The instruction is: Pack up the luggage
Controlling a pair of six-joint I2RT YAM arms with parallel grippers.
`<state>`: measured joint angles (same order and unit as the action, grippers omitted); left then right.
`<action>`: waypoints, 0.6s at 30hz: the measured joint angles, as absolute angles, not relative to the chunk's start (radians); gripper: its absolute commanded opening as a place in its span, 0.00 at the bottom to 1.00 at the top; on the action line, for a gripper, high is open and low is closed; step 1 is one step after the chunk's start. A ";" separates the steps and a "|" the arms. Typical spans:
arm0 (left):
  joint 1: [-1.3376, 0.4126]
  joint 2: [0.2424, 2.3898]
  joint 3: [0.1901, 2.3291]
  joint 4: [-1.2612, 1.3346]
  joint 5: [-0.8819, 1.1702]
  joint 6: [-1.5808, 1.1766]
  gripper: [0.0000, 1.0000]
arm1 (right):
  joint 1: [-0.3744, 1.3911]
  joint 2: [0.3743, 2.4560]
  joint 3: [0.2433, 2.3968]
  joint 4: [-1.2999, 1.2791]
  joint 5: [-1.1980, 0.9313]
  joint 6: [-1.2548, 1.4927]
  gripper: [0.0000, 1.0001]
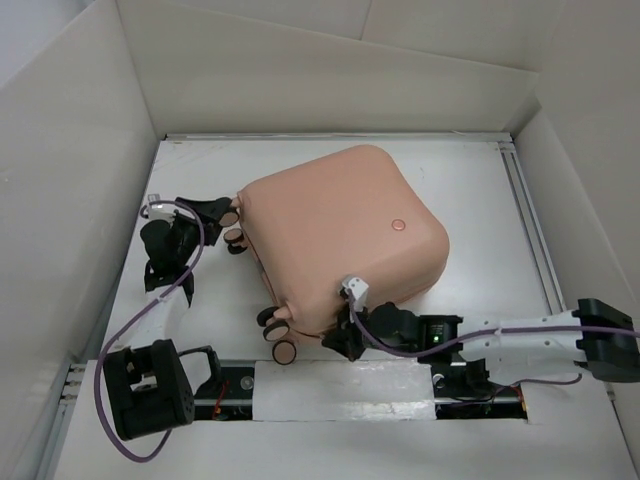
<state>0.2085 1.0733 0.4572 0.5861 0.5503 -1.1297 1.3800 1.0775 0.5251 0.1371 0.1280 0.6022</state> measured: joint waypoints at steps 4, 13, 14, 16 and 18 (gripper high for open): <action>0.196 1.011 0.432 0.585 0.602 -1.138 0.00 | 1.301 1.180 0.580 0.200 0.092 0.604 0.00; 0.183 0.895 0.426 0.642 0.672 -1.139 0.00 | 0.559 1.154 0.737 0.265 -0.408 0.673 0.00; 0.183 0.890 0.420 0.642 0.676 -1.140 0.00 | 0.486 1.184 0.797 0.277 -0.428 0.669 0.00; 0.183 0.872 0.406 0.638 0.686 -1.141 0.00 | 0.387 1.247 0.899 0.301 -0.493 0.654 0.00; 0.183 0.834 0.403 0.600 0.699 -1.124 0.00 | 0.359 1.275 0.939 0.304 -0.529 0.629 0.00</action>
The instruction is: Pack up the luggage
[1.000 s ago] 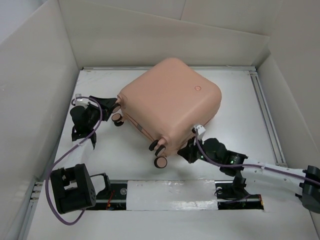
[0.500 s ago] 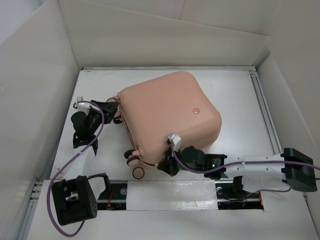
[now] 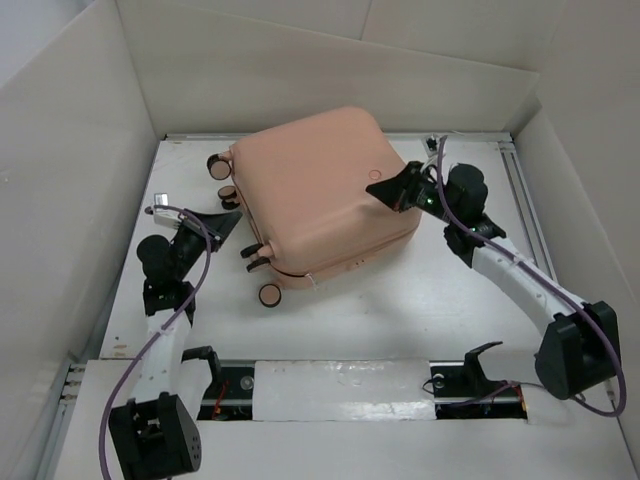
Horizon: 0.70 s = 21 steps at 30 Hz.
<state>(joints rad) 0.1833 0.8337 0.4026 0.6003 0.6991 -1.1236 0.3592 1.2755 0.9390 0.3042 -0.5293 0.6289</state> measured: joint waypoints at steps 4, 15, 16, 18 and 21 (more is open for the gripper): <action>0.183 0.688 0.417 0.414 0.663 -0.975 0.37 | 0.432 1.236 0.843 0.288 -0.511 0.580 0.26; 0.098 0.530 0.453 0.004 0.626 -0.656 0.86 | 0.622 0.928 0.545 0.142 -0.294 0.556 0.68; 0.073 0.525 0.453 -0.016 0.620 -0.647 0.86 | 0.636 0.913 0.543 0.140 -0.283 0.556 0.68; 0.039 0.521 0.453 -0.038 0.617 -0.630 0.87 | 0.656 0.898 0.539 0.135 -0.264 0.556 0.68; 0.032 0.525 0.453 -0.051 0.618 -0.617 0.87 | 0.662 0.892 0.525 0.130 -0.250 0.554 0.70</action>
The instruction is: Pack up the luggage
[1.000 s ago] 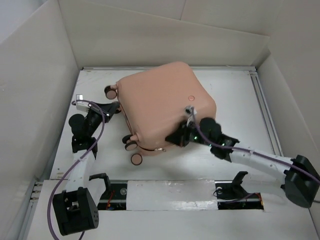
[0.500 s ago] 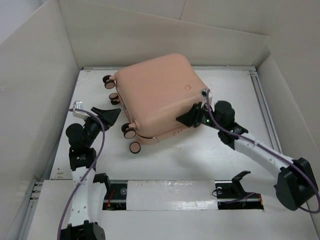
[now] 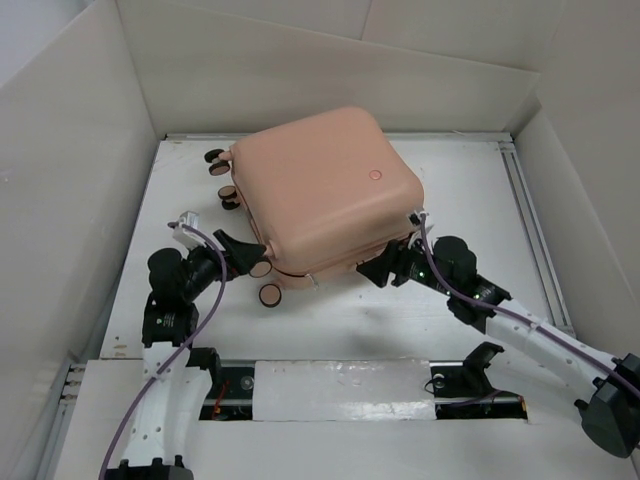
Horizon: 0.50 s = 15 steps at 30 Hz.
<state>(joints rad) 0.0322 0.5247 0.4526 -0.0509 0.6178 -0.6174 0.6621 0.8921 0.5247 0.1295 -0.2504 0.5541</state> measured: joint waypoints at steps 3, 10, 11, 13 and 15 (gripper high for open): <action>0.032 0.561 0.453 -0.051 0.632 -0.611 0.82 | 0.662 0.890 0.514 0.112 -0.241 0.555 0.71; 0.032 0.629 0.453 -0.049 0.682 -0.605 0.68 | 0.669 0.883 0.511 0.104 -0.244 0.555 0.71; 0.033 0.630 0.453 -0.048 0.691 -0.603 0.65 | 0.676 0.886 0.511 0.104 -0.248 0.555 0.70; 0.034 0.635 0.452 -0.041 0.707 -0.602 0.52 | 0.706 0.904 0.511 0.108 -0.255 0.555 0.70; 0.035 0.640 0.451 -0.033 0.724 -0.600 0.42 | 0.762 0.943 0.511 0.119 -0.257 0.553 0.69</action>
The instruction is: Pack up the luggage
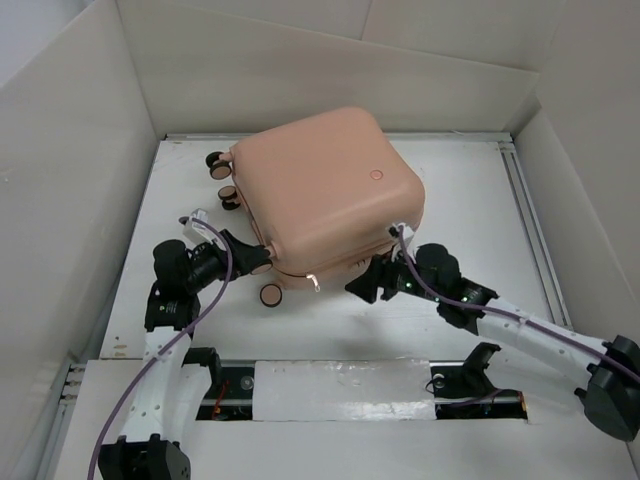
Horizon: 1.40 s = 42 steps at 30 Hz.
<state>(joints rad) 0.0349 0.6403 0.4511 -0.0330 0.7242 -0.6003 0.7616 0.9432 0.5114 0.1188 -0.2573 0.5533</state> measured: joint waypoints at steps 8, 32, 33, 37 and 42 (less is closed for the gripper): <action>0.035 0.640 0.440 0.010 0.802 -0.603 0.20 | 0.844 0.990 0.511 0.102 -0.191 0.546 0.74; 0.033 0.566 0.438 0.072 0.898 -0.592 0.77 | 0.161 1.467 0.933 -0.101 -0.477 0.446 0.76; 0.033 0.565 0.438 0.078 0.903 -0.593 0.77 | 0.150 1.509 0.981 -0.106 -0.482 0.445 0.76; 0.032 0.565 0.438 0.088 0.904 -0.597 0.77 | 0.107 1.591 1.134 -0.048 -0.482 0.469 0.77; 0.032 0.558 0.440 0.083 0.816 -0.601 0.77 | 0.093 1.464 1.135 0.060 -0.475 0.473 0.89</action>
<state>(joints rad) 0.0319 0.5575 0.4397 0.0830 0.8162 -0.6010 0.0925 1.4643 1.1347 0.0605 -0.4751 0.4732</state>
